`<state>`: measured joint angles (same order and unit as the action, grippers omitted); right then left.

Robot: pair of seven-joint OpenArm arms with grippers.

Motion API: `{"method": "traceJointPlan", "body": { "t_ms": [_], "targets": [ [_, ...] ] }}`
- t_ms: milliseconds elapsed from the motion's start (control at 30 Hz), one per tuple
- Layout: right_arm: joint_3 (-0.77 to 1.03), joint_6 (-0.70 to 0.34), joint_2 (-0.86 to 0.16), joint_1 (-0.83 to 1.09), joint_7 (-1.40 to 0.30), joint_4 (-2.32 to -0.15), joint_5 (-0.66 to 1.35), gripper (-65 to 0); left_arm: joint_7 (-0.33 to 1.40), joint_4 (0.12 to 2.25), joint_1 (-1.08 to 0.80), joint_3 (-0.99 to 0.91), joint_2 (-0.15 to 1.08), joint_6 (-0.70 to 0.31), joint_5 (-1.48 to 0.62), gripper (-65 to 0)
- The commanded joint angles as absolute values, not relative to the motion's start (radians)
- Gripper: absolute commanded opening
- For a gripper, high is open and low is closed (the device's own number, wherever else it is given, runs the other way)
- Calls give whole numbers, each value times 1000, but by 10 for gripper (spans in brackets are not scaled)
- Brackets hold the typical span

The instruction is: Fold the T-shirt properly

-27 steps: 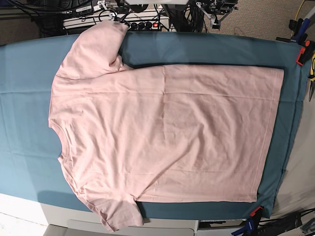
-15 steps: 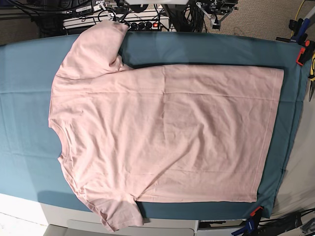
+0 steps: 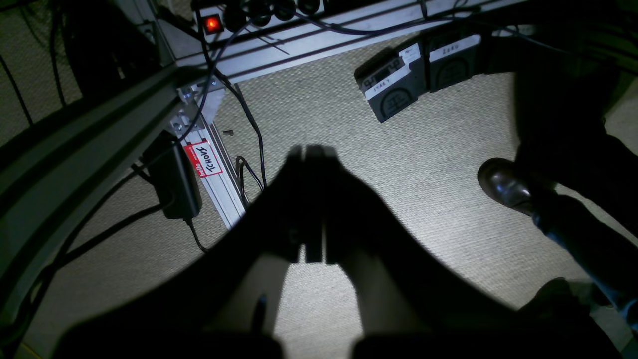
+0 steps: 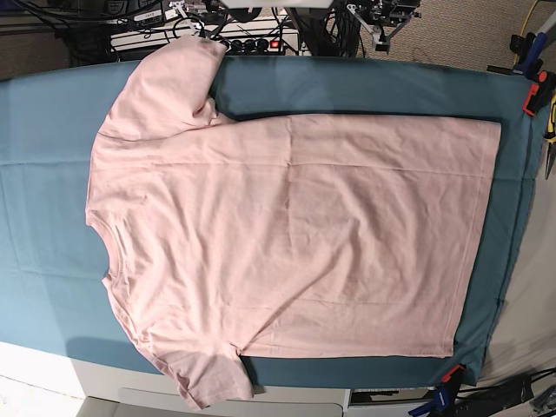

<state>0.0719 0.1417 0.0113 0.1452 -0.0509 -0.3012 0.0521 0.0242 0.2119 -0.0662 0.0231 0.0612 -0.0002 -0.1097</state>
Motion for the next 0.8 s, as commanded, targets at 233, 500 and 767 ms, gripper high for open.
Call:
{"method": "traceJointPlan", "body": {
  "t_ms": [233,500,767],
  "targets": [
    [74,148,8,150,13,-306,52,-650,17,218,-67,24,65,-1,-112,-613],
    [73,222,2,270,157,-396,-52,-650,12,407,-233,24,101,-1,-139,-613],
    [60,216,-83,598,157,-803,-41,-650,135,883,-593,23,218,-2,-187,-613]
  ]
}}
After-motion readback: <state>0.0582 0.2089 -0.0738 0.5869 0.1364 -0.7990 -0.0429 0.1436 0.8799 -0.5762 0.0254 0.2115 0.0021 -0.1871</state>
